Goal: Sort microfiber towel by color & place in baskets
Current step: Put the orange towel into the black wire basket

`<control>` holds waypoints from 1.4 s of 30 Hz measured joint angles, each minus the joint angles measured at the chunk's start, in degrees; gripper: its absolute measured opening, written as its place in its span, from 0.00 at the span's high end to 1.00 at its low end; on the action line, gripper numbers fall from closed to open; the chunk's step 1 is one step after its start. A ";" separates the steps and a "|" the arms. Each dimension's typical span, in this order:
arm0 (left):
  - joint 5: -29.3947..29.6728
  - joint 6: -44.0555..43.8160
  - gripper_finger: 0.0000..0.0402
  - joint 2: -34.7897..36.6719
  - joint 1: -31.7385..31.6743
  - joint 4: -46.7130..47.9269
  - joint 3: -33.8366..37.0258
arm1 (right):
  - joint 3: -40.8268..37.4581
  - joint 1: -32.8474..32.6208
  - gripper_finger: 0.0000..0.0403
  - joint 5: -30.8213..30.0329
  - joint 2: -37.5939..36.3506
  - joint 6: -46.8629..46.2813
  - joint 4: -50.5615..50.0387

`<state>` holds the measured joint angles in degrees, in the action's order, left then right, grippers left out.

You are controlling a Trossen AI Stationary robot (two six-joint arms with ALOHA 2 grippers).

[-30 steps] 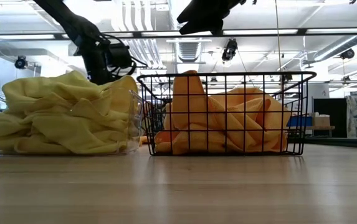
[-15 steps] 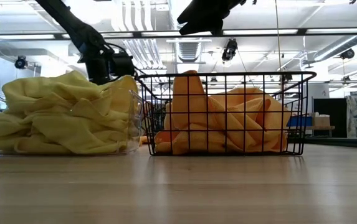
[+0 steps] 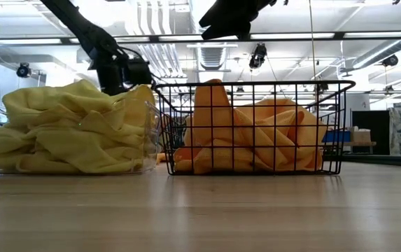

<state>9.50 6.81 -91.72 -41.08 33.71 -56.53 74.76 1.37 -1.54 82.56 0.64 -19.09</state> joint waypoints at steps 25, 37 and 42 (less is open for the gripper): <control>-5.59 -5.13 1.00 41.62 7.66 -11.40 -0.10 | 0.00 0.07 0.46 -8.17 0.02 2.62 4.55; -10.12 -11.76 1.00 40.10 21.56 -24.41 -0.07 | 0.00 0.04 0.32 -10.69 0.41 7.67 17.08; -10.14 -11.76 1.00 37.67 26.26 -32.44 -0.07 | 0.00 0.04 0.22 -10.64 2.46 7.46 23.89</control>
<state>-0.64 -4.95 -54.05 -14.82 1.27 -56.60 74.76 1.41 -12.19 85.03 8.10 4.80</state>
